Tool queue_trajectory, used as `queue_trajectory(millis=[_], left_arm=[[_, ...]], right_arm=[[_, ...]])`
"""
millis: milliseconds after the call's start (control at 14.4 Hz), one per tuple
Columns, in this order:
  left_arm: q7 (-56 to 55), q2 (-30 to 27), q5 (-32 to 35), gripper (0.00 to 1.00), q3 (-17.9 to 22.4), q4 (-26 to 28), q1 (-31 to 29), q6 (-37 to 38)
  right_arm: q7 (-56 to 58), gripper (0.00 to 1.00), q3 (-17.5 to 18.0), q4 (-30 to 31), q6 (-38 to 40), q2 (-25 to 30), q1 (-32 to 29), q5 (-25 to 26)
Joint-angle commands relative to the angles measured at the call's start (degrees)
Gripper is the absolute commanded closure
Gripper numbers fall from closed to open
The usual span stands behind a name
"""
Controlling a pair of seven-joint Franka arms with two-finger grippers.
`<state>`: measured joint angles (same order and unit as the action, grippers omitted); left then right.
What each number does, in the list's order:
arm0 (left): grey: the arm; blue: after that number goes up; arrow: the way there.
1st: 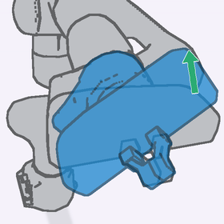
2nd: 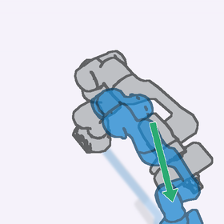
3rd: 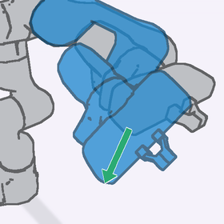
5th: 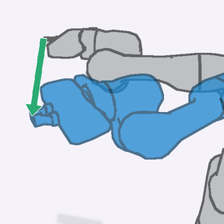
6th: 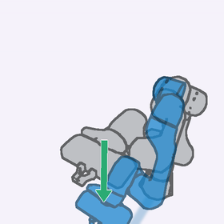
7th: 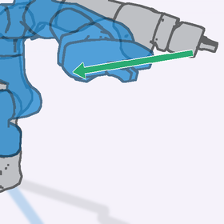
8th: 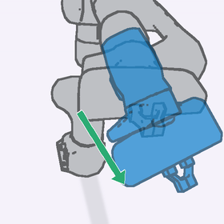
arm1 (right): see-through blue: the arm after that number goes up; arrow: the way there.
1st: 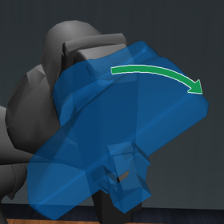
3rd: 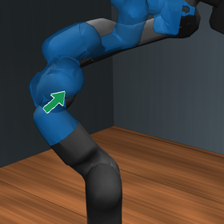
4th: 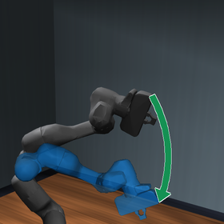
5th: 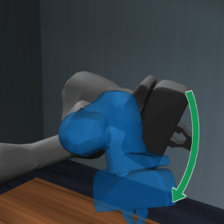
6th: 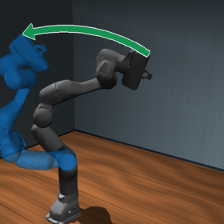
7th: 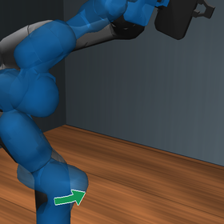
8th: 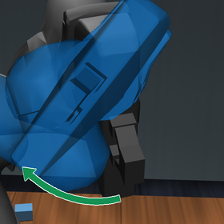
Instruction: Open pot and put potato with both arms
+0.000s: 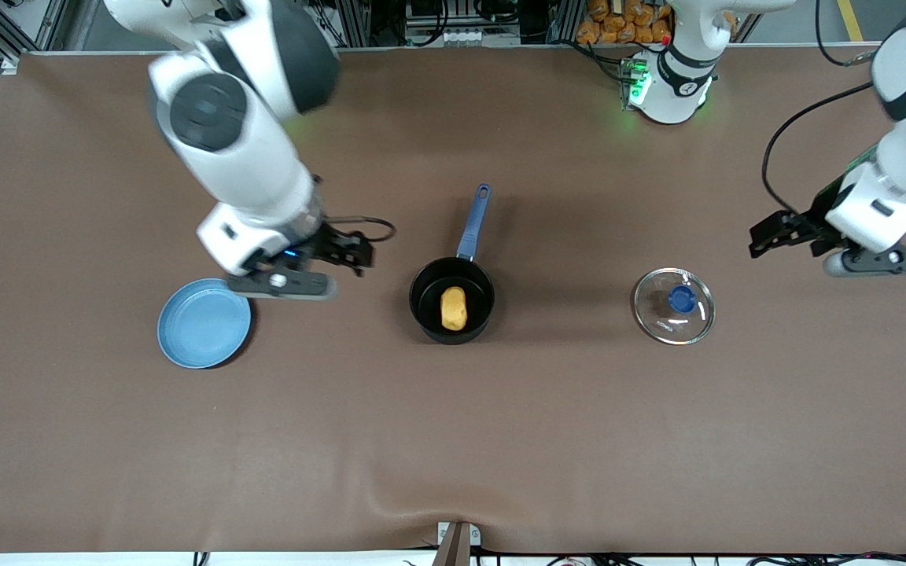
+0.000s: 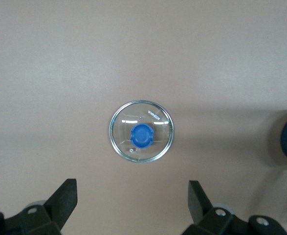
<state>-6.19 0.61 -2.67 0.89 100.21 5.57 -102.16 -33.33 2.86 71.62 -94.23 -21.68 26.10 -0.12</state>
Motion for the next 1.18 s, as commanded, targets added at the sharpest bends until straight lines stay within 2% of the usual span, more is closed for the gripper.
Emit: queue_trajectory(millis=[0, 139, 347, 486, 833, 972, 1111], left_arm=[[-0.8, 1.5, 0.3, 0.00, -0.4, -8.2, -0.1, 8.2], [-0.8, 1.4, 0.3, 0.00, -0.4, -11.9, -0.2, 12.8], [-1.9, 0.5, 0.3, 0.00, -0.6, -13.6, -0.2, 16.4], [-3.0, -0.7, 0.3, 0.00, -1.2, -13.5, -0.1, 17.8], [-3.6, -2.4, -0.1, 0.00, -3.2, -12.6, -0.8, 19.2], [-3.6, -3.2, -0.1, 0.00, -4.4, -10.5, -2.3, 19.1], [-3.5, -3.3, 0.0, 0.00, -5.7, -9.5, -3.6, 18.8]], right_arm=[[3.8, 0.00, 0.6, 2.2, 4.5, 4.9, -3.9, -0.3], [10.4, 0.00, 0.5, 2.2, 8.4, 6.7, -7.2, -0.2], [17.0, 0.00, 0.7, 2.1, 11.4, 8.8, -13.2, 2.4], [23.5, 0.00, 0.6, 2.2, 13.9, 10.4, -16.6, 2.6], [24.8, 0.00, 0.7, 2.2, 17.7, 12.5, -22.1, 2.1], [25.2, 0.00, 0.7, 2.5, 18.8, 13.8, -23.7, 1.5], [25.5, 0.00, 0.8, 6.3, 17.9, 15.4, -25.8, 0.2]])
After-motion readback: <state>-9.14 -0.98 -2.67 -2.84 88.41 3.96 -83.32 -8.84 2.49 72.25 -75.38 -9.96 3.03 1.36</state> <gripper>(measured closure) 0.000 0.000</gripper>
